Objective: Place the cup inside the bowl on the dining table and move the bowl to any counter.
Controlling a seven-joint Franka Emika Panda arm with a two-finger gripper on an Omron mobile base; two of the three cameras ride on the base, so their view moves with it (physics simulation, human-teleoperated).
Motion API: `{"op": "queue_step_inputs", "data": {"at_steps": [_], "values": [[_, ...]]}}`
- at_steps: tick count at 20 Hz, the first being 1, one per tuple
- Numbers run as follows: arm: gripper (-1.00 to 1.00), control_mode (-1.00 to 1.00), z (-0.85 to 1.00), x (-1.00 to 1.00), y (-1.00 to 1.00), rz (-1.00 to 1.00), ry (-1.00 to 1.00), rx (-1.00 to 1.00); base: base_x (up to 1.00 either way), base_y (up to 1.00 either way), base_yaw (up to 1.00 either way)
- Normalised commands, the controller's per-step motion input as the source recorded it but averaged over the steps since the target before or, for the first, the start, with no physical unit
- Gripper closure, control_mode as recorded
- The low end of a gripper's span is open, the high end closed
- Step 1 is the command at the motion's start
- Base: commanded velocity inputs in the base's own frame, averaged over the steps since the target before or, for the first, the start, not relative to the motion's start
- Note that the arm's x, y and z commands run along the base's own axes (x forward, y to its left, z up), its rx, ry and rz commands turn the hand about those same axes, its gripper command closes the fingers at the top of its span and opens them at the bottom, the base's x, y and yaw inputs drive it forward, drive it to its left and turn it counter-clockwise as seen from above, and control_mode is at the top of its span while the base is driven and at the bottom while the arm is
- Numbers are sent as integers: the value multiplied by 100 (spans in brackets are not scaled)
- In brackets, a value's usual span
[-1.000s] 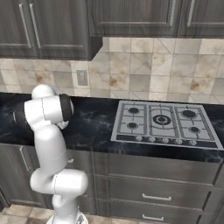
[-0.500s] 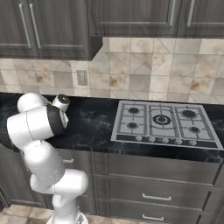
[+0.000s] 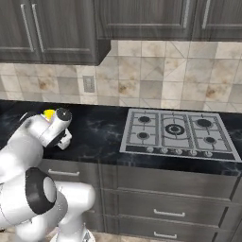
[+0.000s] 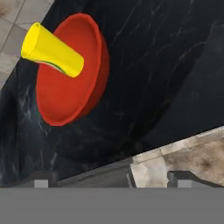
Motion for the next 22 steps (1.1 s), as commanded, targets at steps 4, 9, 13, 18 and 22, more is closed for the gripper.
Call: {"op": "queue_step_inputs", "data": {"at_steps": [4, 9, 13, 18, 22], "values": [[-100, -100, 51, -100, -27, 0, -12, 0, 0, 0, 0], [-100, -100, 51, -100, -27, 0, -13, 0, 0, 0, 0], [-100, -100, 50, -100, -27, 0, -10, 0, 0, 0, 0], [-100, -100, 38, -93, -22, 0, -3, 0, 0, 0, 0], [-100, -100, 20, -76, -8, 0, 0, 0, 0, 0, 0]]}}
